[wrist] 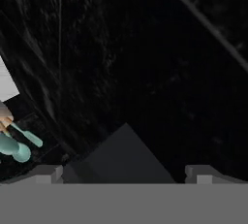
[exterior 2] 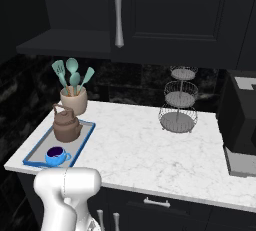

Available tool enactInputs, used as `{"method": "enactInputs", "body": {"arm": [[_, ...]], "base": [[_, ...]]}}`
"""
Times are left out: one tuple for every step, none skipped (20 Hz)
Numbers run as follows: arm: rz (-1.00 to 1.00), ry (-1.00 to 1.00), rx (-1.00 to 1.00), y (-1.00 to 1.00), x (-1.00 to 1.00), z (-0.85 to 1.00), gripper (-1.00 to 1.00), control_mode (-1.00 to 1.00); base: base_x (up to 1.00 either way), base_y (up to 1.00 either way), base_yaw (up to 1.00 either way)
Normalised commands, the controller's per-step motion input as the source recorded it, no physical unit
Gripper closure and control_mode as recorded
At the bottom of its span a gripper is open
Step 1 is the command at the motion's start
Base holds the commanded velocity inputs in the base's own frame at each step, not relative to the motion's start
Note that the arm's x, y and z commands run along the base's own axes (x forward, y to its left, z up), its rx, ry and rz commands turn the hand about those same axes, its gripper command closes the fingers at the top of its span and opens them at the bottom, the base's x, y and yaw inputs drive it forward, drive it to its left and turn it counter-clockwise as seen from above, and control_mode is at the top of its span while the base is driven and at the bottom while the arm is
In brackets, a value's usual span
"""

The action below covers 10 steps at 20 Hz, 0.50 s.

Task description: Pick the kettle from the counter and place it on the tray. Then pick the mug from the cabinet and place it on the tray. Then close the cabinet doors.

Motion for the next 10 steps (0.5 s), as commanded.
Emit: {"method": "enactInputs", "body": {"arm": [[-0.28,-0.17,0.02,-0.32,0.08,0.03,-1.0,-1.0],[-0.26,-0.16,0.03,-0.46,0.07,0.05,-1.0,-1.0],[-0.23,-0.18,0.05,-0.56,0.01,0.09,-1.0,-1.0],[-0.21,-0.18,0.07,-0.64,0.01,0.1,-1.0,-1.0],[-0.2,-0.2,0.08,-0.65,0.0,0.08,-1.0,-1.0],[-0.21,-0.18,0.1,-0.69,0.0,0.02,-1.0,-1.0],[-0.2,-0.17,0.1,-0.7,0.01,0.02,-1.0,-1.0],[-0.19,-0.17,0.11,-0.72,0.04,0.05,-1.0,-1.0],[-0.2,-0.16,0.12,-0.72,0.07,0.04,-1.0,-1.0],[-0.2,-0.13,0.13,-0.71,0.13,0.03,-1.0,-1.0]], "base": [[0.0,0.0,0.0],[0.0,0.0,0.0],[0.0,0.0,0.0],[0.0,0.0,0.0],[0.0,0.0,0.0],[0.0,0.0,0.0],[0.0,0.0,0.0],[0.0,0.0,0.0],[0.0,0.0,0.0],[0.0,0.0,0.0]]}}
